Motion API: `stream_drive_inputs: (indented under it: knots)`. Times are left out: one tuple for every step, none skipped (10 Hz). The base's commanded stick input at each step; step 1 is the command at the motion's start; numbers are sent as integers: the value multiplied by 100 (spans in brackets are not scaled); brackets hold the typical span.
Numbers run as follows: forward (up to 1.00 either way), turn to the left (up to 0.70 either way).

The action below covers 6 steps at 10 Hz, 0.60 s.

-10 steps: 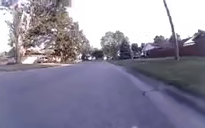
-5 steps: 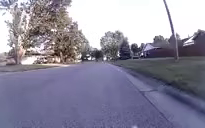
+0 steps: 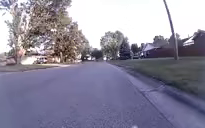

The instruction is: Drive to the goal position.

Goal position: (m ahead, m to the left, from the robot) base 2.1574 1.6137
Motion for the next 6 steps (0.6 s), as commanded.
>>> stream_drive_inputs:
  knots:
    - [100, 0]
    - [100, 0]
    - [100, 0]
    - [100, 0]
    - [100, 0]
    - [100, 0]
